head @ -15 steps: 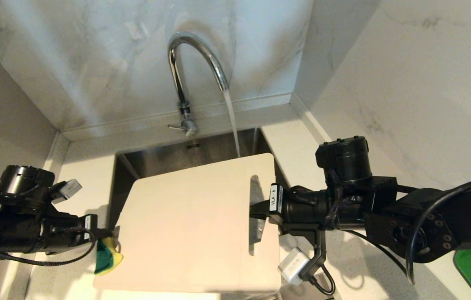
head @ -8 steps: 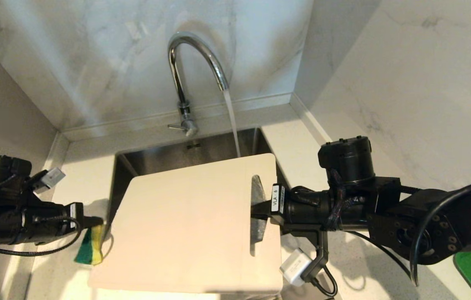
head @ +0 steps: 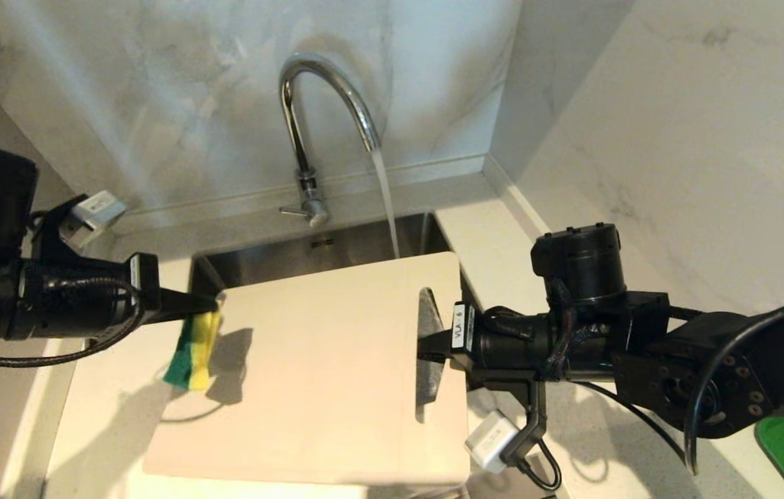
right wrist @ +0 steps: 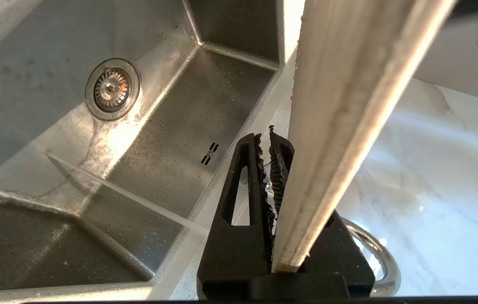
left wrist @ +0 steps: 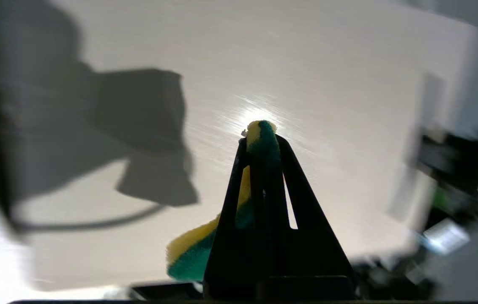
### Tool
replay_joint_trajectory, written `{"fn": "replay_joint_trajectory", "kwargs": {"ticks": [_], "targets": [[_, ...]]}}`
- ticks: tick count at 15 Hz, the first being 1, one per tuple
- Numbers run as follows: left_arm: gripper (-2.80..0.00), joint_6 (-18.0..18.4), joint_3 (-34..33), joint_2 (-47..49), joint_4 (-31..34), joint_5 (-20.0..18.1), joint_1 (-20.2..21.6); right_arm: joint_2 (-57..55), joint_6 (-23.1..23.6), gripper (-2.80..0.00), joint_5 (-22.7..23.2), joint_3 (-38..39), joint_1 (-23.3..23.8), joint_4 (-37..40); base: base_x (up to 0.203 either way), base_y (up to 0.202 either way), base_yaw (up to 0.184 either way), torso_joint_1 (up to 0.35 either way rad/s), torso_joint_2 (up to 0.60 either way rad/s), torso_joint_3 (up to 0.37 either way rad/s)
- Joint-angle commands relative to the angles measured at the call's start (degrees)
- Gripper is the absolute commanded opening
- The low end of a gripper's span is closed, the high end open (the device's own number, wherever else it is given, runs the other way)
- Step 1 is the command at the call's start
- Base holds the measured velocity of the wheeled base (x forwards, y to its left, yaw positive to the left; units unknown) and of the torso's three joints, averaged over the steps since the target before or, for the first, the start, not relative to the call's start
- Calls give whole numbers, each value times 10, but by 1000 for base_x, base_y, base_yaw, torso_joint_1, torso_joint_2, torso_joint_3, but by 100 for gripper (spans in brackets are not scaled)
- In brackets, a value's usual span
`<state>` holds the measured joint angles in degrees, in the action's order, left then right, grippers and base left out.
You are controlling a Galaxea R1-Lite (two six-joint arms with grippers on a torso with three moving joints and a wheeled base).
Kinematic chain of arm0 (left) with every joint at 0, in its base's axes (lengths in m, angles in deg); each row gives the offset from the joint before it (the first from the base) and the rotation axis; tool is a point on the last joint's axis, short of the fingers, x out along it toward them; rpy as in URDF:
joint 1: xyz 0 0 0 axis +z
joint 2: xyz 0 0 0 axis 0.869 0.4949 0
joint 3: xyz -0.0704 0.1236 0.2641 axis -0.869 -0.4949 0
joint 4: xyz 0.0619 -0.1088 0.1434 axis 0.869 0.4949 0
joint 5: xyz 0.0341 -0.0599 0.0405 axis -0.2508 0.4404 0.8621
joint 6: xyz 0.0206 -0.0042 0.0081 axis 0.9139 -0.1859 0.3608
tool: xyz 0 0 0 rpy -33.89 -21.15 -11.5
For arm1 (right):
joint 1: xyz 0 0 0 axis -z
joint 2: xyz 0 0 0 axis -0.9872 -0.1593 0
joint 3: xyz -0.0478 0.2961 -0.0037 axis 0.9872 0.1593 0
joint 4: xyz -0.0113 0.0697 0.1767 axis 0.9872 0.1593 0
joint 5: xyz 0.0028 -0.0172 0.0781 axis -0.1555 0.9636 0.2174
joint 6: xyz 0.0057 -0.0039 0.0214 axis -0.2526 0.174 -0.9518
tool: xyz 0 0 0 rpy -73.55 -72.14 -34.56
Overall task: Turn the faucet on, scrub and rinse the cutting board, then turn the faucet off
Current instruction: Scrub the cutting board underwater
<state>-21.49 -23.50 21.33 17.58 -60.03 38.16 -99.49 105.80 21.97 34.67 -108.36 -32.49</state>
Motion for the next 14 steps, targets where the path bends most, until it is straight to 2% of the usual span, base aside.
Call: {"fn": "replay_joint_trajectory", "kwargs": {"ticks": [1,4,6,10,12,14], "targets": [[-280,-34,58,-16,49,9,-108,8,-6,-280,2,-4,0,-2,0,0,0,0,0,0],[-280,-49,68,13,59,70,-208,9,-6,-280,2,-3,-1,-2,0,0,0,0,0,0],[-280,-53,41,36,46,115,-251,17,-8,-280,2,-4,0,-1,0,0,0,0,0,0],[-280,-48,-50,37,-22,143,-299,18,-9,-280,1,-7,0,0,0,0,0,0,0,0],[-280,-47,-76,36,-50,155,-306,16,-9,-280,0,-7,0,0,0,0,0,0,0,0],[-280,-46,-78,29,-50,156,-301,18,-9,-280,0,-6,0,0,0,0,0,0,0,0]]}}
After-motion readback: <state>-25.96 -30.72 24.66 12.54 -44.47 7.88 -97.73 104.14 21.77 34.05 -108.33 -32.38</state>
